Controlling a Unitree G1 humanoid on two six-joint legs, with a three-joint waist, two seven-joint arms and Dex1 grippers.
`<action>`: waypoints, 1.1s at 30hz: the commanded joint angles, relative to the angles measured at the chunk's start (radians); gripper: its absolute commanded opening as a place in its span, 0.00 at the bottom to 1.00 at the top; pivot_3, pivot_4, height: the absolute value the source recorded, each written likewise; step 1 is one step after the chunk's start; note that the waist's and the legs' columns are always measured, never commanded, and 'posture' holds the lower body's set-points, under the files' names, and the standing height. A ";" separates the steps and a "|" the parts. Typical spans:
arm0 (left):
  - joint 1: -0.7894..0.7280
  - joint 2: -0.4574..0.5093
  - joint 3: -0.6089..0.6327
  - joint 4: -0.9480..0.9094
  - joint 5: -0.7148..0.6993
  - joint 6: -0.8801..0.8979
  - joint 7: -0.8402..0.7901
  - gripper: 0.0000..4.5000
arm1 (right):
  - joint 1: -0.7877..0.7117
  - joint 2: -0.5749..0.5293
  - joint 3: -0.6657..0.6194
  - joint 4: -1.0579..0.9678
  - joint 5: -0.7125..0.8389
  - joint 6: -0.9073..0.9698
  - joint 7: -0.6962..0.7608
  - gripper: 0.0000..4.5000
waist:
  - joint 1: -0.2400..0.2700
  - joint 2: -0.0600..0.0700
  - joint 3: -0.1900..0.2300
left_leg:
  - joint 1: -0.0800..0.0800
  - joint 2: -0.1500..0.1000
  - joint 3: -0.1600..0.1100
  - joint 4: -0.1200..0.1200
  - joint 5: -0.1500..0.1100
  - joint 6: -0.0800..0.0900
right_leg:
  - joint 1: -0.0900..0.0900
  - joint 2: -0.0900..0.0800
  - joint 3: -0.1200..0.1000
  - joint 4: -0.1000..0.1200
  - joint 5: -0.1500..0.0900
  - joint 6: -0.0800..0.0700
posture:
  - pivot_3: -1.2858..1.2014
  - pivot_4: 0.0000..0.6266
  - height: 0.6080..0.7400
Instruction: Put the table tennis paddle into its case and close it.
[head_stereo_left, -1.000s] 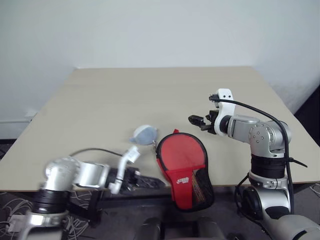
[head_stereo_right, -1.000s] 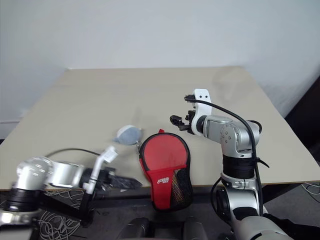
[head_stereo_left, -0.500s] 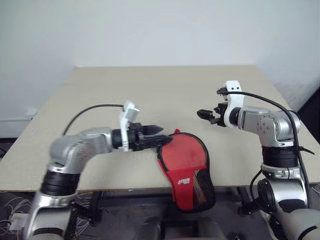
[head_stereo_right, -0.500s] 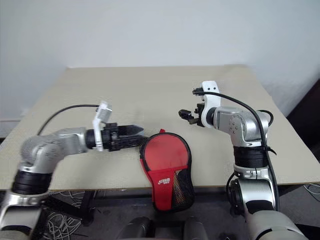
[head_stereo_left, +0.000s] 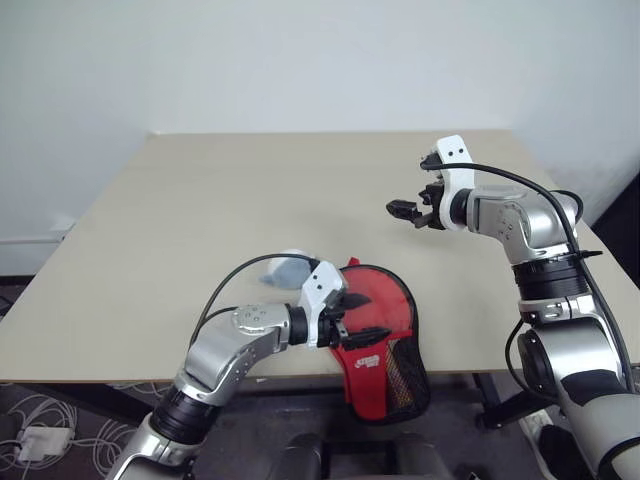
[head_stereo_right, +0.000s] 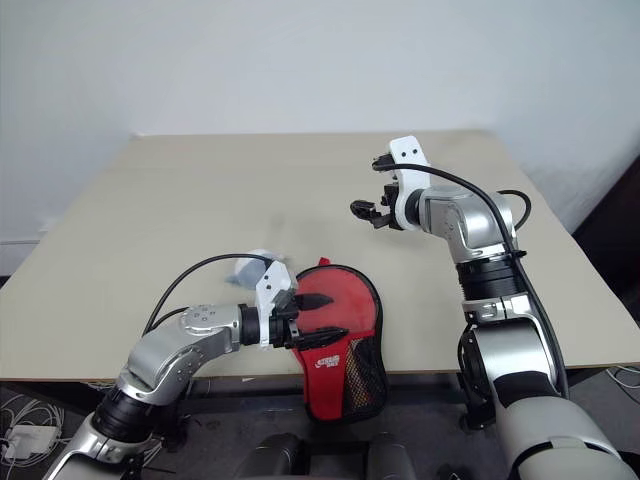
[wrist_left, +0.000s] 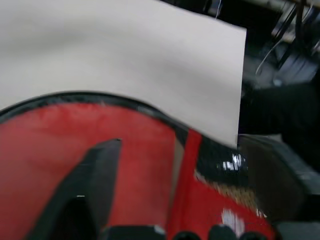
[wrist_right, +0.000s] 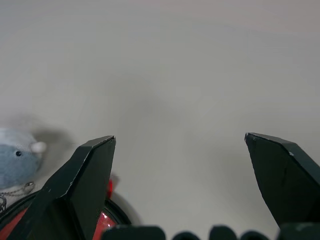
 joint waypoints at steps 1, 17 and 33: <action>0.023 0.009 -0.016 -0.034 0.057 -0.057 -0.010 0.55 | -0.075 0.015 0.035 0.044 -0.026 -0.076 0.071 1.00 | 0.000 0.000 0.000 | 0.000 0.000 0.000 0.000 0.000 0.000 | 0.000 0.000 0.000 0.000 0.000 0.000 | 0.52 0.00 0.96; 0.071 -0.079 -0.026 0.034 0.191 -0.148 0.039 0.01 | -0.211 0.247 0.205 0.277 -0.117 -0.325 0.379 1.00 | -0.001 0.000 0.000 | 0.001 -0.001 -0.006 0.002 0.000 0.000 | -0.003 0.000 0.001 0.008 0.001 0.000 | 0.52 0.00 0.96; 0.098 -0.062 -0.028 0.024 0.215 -0.137 0.001 0.01 | -0.282 0.520 0.105 0.720 -0.189 -0.544 0.164 1.00 | -0.001 0.001 0.000 | 0.004 -0.001 -0.008 0.001 0.000 -0.002 | -0.003 0.002 0.001 0.011 0.001 0.000 | 0.52 0.00 0.96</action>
